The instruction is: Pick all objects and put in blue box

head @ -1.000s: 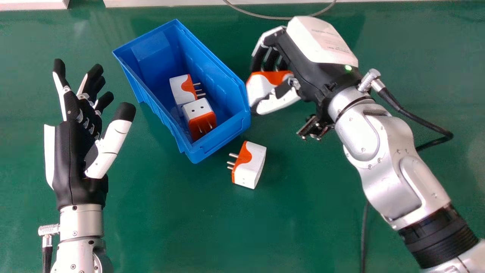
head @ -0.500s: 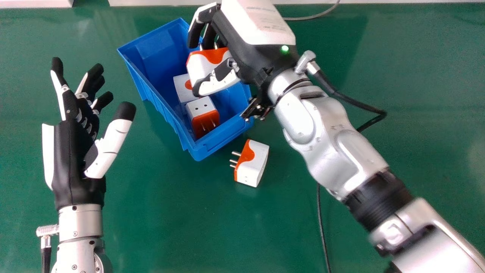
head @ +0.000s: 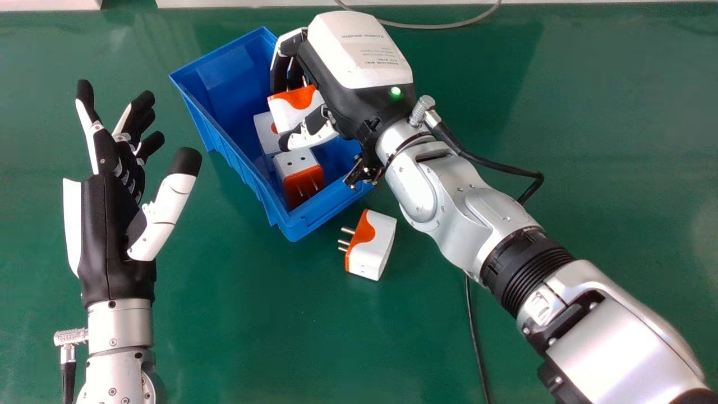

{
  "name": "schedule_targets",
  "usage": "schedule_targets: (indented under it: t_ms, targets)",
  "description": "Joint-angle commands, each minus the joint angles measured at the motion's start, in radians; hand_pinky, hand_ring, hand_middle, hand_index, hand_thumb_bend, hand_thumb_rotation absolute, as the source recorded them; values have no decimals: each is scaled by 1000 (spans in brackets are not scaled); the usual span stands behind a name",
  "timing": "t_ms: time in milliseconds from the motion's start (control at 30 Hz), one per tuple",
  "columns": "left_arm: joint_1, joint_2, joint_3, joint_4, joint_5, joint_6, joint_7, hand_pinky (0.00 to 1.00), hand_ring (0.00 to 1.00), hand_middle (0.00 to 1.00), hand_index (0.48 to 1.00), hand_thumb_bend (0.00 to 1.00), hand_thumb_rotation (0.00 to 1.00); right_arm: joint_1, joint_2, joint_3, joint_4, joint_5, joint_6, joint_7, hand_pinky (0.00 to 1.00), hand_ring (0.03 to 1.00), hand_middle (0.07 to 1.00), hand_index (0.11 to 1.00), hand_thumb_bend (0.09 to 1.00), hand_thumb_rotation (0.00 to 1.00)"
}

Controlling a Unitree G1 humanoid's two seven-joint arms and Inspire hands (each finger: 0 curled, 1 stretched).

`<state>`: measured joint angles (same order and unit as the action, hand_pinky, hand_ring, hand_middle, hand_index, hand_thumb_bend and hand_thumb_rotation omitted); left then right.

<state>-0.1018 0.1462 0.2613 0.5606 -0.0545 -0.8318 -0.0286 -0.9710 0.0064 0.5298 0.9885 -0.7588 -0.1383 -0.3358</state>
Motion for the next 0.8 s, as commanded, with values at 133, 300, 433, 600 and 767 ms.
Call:
schedule_targets:
  t_ms: [133,300,433,600,767]
  targets:
    - [-11,13,1,-6,-23,-25,-11,868,906,899,906,829,630,-24,-30,52,-85,-44,24,68,556,720,790,707,804,99]
    - [-9,12,0,-5,-42,-29,-29,861,908,904,909,820,619,-1,-45,49,-140,-31,27,108,954,975,983,969,985,231]
    - [-4,10,2,-5,-43,-33,-33,859,909,904,909,815,613,35,-63,45,-223,-32,39,118,993,996,998,995,999,248]
    - [6,2,1,-16,-67,-23,-48,857,911,905,909,819,597,104,-89,29,-372,-27,70,145,1000,1000,1000,1000,1000,280]
    - [18,0,-1,-28,-81,-15,-54,855,912,905,905,824,595,249,-128,-5,-655,-35,164,235,1000,1000,1000,1000,1000,301]
